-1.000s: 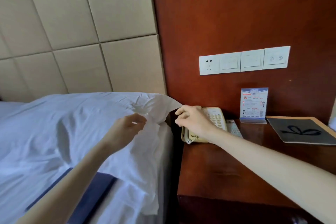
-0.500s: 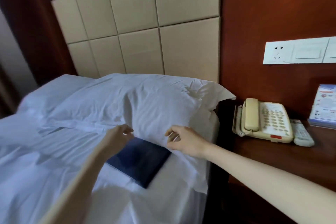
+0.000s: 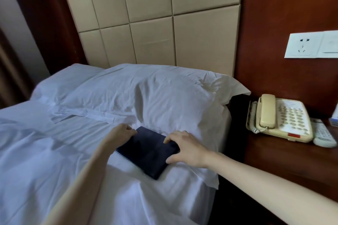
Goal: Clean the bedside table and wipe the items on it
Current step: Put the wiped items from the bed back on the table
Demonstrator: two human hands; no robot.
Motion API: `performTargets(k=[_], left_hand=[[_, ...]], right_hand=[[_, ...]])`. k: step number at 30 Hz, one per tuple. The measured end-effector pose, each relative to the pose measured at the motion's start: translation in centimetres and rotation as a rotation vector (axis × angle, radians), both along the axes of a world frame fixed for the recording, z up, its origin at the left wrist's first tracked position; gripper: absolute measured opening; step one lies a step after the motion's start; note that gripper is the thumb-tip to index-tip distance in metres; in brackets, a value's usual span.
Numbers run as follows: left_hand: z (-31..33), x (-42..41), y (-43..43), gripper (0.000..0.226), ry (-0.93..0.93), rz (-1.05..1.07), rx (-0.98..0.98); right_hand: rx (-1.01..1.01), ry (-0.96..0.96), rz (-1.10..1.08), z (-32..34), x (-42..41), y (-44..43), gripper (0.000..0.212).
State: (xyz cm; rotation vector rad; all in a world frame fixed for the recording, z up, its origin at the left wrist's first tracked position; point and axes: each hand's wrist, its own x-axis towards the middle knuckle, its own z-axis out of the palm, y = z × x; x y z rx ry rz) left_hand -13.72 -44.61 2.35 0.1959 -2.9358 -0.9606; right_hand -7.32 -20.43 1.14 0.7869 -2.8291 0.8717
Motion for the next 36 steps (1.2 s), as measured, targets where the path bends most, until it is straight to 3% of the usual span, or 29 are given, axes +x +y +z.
performTargets(k=[3, 7, 13, 17, 20, 23, 30, 36], left_hand=[[0.3, 0.3, -0.2, 0.017, 0.016, 0.021, 0.192], [0.8, 0.4, 0.2, 0.018, 0.097, 0.057, 0.245], [2.6, 0.9, 0.7, 0.033, 0.306, 0.078, 0.465], [4.1, 1.8, 2.5, 0.030, 0.432, -0.001, 0.448], [4.7, 2.7, 4.0, 0.025, 0.485, -0.049, 0.394], [5.1, 3.6, 5.0, 0.025, 0.478, -0.069, 0.430], [5.5, 5.1, 7.4, 0.011, 0.442, -0.117, 0.694], [4.8, 5.8, 11.3, 0.024, 0.284, -0.274, 0.891]], right_hand=[[-0.009, 0.013, 0.010, -0.2, 0.1, -0.1, 0.054], [-0.048, -0.010, 0.001, -0.1, 0.5, 0.0, 0.062], [-0.186, -0.006, -0.026, 0.2, 1.6, 0.9, 0.095], [-0.353, -0.153, 0.005, -0.3, 2.2, 2.0, 0.114], [-0.480, -0.237, 0.057, -0.2, 2.5, 2.7, 0.104], [-0.609, -0.259, 0.085, 0.2, 2.6, 3.6, 0.076], [-0.744, -0.291, 0.033, 1.5, 2.9, 7.3, 0.049], [-1.023, -0.275, -0.137, 1.8, 2.7, 11.7, 0.042]])
